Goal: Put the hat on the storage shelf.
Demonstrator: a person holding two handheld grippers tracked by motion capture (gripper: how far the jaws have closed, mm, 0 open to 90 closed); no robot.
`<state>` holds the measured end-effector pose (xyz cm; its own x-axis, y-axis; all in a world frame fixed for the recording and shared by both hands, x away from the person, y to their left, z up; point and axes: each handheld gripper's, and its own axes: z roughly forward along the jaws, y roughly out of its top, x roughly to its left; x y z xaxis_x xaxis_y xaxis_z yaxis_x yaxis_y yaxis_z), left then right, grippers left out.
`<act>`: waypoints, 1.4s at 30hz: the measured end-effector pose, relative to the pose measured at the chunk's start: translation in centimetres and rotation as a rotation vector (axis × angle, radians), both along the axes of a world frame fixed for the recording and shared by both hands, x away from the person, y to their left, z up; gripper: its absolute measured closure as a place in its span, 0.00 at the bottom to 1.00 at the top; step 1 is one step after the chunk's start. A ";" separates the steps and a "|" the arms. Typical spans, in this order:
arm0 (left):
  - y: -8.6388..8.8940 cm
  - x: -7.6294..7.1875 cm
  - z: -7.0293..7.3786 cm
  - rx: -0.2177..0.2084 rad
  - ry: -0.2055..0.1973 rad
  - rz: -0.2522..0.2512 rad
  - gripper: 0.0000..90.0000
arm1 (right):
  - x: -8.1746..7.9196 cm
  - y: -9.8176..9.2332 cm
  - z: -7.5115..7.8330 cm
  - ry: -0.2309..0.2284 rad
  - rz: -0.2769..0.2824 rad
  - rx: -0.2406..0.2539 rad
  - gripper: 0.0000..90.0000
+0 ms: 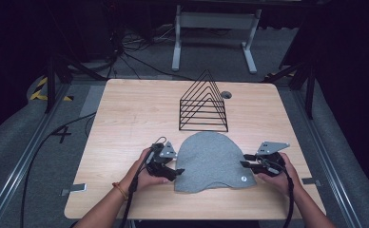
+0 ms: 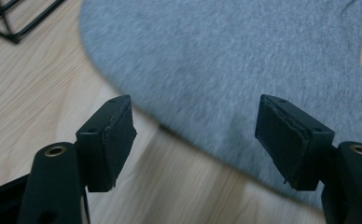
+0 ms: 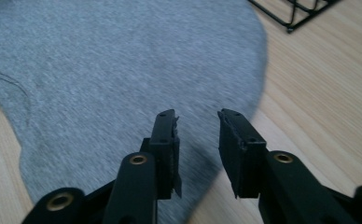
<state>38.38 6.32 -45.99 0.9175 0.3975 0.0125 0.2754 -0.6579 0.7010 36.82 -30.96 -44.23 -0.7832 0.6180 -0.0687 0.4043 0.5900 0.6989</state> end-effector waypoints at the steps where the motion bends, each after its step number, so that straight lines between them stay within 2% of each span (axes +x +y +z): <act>1: -0.3 -0.2 -0.1 0.009 -0.003 -0.006 0.31 | -0.1 0.3 -0.1 -0.002 0.011 -0.004 0.78; 4: -0.6 -0.7 -0.7 0.041 -0.016 -0.016 0.30 | -0.5 0.8 -0.6 0.017 0.033 -0.023 0.81; 6: -0.3 -0.8 -0.8 0.031 -0.006 -0.013 0.30 | -0.7 1.0 -1.1 0.020 0.046 -0.044 0.83; 7: -0.1 -0.8 -0.8 0.032 -0.002 -0.009 0.29 | -0.9 1.0 -1.2 0.022 0.049 -0.027 0.83; 11: 0.9 -0.7 -0.9 0.026 0.018 0.002 0.28 | -1.5 1.2 -1.3 0.042 0.068 -0.008 0.83; 15: 2.0 -0.9 -1.0 0.014 0.046 0.009 0.27 | -2.5 1.8 -1.3 0.052 0.095 -0.012 0.82; 20: 2.5 -1.6 -0.9 0.028 0.048 -0.005 0.27 | -3.3 2.3 -1.2 0.055 0.119 -0.021 0.81; 21: 2.6 -1.8 -1.0 0.021 0.051 -0.002 0.27 | -3.5 2.5 -1.2 0.056 0.123 -0.022 0.80; 22: 2.7 -1.9 -0.9 0.036 0.047 -0.008 0.27 | -3.6 2.5 -1.2 0.061 0.123 -0.024 0.79; 26: 2.7 -1.7 -0.6 0.053 0.033 -0.006 0.26 | -3.8 2.6 -1.0 0.051 0.112 -0.033 0.65; 32: 2.3 -0.1 0.2 0.017 0.035 0.023 0.27 | -2.2 2.0 0.4 0.010 0.022 0.009 0.54; 35: 1.8 1.2 0.6 0.008 0.040 0.042 0.27 | -0.6 2.1 0.8 0.001 -0.026 -0.006 0.49; 36: 1.5 1.6 0.7 0.015 0.040 0.046 0.27 | 0.0 2.2 0.8 0.004 -0.037 -0.015 0.48; 38: 0.9 2.5 0.7 0.044 0.017 0.051 0.27 | 1.1 2.4 0.6 0.034 -0.048 -0.013 0.45; 40: 0.5 3.2 0.6 0.038 0.031 0.057 0.27 | 2.0 2.8 0.4 0.043 -0.066 -0.021 0.42; 42: 0.1 3.7 0.5 0.051 0.015 0.066 0.27 | 2.6 3.0 0.3 0.068 -0.065 -0.008 0.39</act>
<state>42.06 6.45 -45.45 0.8894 0.4567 0.0204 0.3301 -0.6725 0.6624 39.41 -27.92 -43.90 -0.7441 0.6677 -0.0218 0.4884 0.5659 0.6642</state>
